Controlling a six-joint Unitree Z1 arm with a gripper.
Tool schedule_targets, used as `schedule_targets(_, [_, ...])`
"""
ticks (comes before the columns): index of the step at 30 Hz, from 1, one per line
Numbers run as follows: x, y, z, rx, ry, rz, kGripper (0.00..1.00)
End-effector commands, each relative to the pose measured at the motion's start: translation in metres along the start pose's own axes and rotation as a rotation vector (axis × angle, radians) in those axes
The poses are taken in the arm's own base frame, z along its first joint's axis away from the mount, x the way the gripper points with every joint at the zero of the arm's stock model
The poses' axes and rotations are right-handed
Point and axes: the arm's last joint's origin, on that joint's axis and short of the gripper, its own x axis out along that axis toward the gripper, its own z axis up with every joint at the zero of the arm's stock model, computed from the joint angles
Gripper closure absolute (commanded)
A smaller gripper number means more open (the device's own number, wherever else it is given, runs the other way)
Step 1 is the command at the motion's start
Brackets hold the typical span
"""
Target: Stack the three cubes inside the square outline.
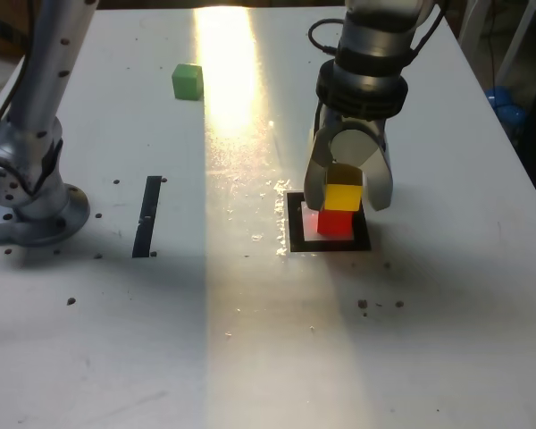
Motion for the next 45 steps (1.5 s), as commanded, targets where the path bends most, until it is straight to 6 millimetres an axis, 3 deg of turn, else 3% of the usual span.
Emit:
schedule_targets(1, [0.001,-0.001,-0.001,0.003,0.004,-0.001,0.00])
schedule_targets(8, [-0.003,-0.001,-0.006,0.001,-0.002,0.005,0.01])
schedule_targets(15, [-0.030,0.012,-0.030,-0.037,-0.044,0.045,0.00])
schedule_targets(20, [-0.045,0.035,-0.052,-0.105,-0.050,0.053,0.01])
schedule_targets(25, [-0.048,0.066,-0.073,-0.187,-0.036,0.050,0.01])
schedule_targets(35, [-0.032,0.131,-0.126,-0.308,0.017,0.054,0.01])
schedule_targets(45, [-0.016,0.168,-0.177,-0.294,0.106,0.056,0.01])
